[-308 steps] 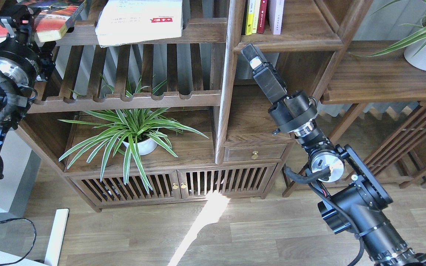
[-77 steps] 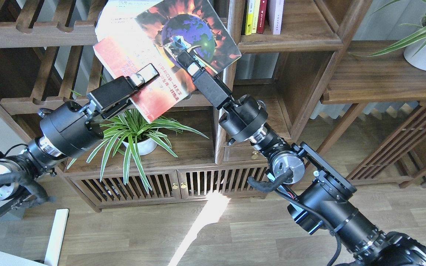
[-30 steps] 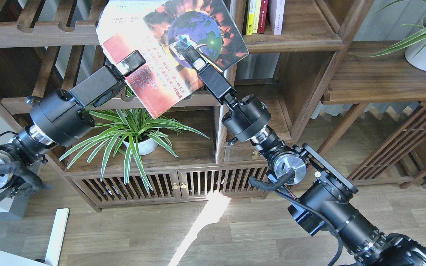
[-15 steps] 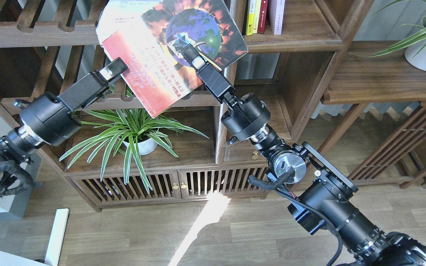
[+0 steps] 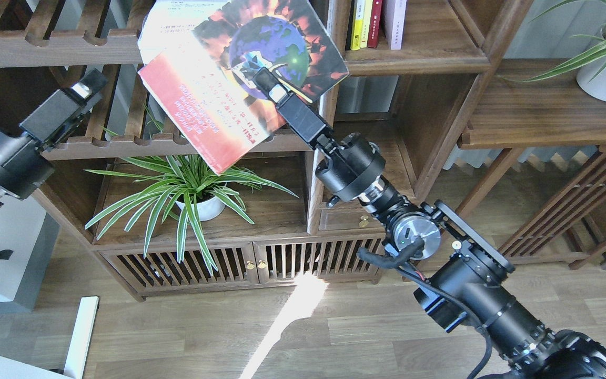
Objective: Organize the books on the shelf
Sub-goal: 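Open the left gripper and hold the red book with the right gripper, then carry the red book with the right gripper toward the standing books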
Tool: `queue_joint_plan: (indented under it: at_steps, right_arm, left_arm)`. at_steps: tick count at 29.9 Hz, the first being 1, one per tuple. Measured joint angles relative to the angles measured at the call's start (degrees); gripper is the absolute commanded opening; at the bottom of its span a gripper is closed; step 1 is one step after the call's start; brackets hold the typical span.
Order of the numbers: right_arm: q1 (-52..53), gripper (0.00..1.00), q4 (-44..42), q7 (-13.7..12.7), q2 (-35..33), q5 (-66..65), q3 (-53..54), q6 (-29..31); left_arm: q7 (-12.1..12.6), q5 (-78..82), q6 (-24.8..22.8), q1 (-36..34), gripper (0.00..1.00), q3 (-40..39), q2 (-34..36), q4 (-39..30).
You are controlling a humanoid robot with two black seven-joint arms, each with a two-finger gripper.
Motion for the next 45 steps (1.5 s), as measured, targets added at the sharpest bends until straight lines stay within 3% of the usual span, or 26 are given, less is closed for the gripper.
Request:
queue_joint_plan:
  at_steps: [19, 22, 28, 30, 37, 45]
  right_arm:
    - [-2.94, 0.01, 0.00, -0.52, -19.62, 0.11, 10.23, 0.00]
    - [-3.02, 0.01, 0.00, -3.16, -22.18, 0.24, 11.82, 0.00]
    - [-2.03, 0.01, -0.26, -12.60, -23.26, 0.36, 16.26, -1.99]
    - [-1.31, 0.00, -0.45, -14.17, -23.07, 0.36, 16.87, -2.80]
    - [1.41, 0.00, -2.70, -15.39, -23.75, -0.99, 18.26, -3.88]
    - [5.71, 0.00, -4.27, -17.87, -30.30, -3.09, 18.91, -6.51]
  left_arm:
    - [-0.09, -0.06, 0.00, 0.17, 0.98, -0.10, 0.19, 1.30]
    - [-0.09, -0.07, 0.00, 0.38, 0.98, -0.07, 0.19, 1.52]
    - [-0.09, -0.15, 0.00, 1.56, 0.98, 0.03, 0.18, 1.56]
    - [-0.09, -0.15, 0.00, 1.71, 0.98, 0.03, 0.15, 1.57]
    - [-0.11, -0.15, 0.00, 2.17, 0.98, 0.06, 0.08, 1.57]
    - [-0.31, -0.15, 0.00, 2.55, 0.98, 0.07, -0.34, 1.57]
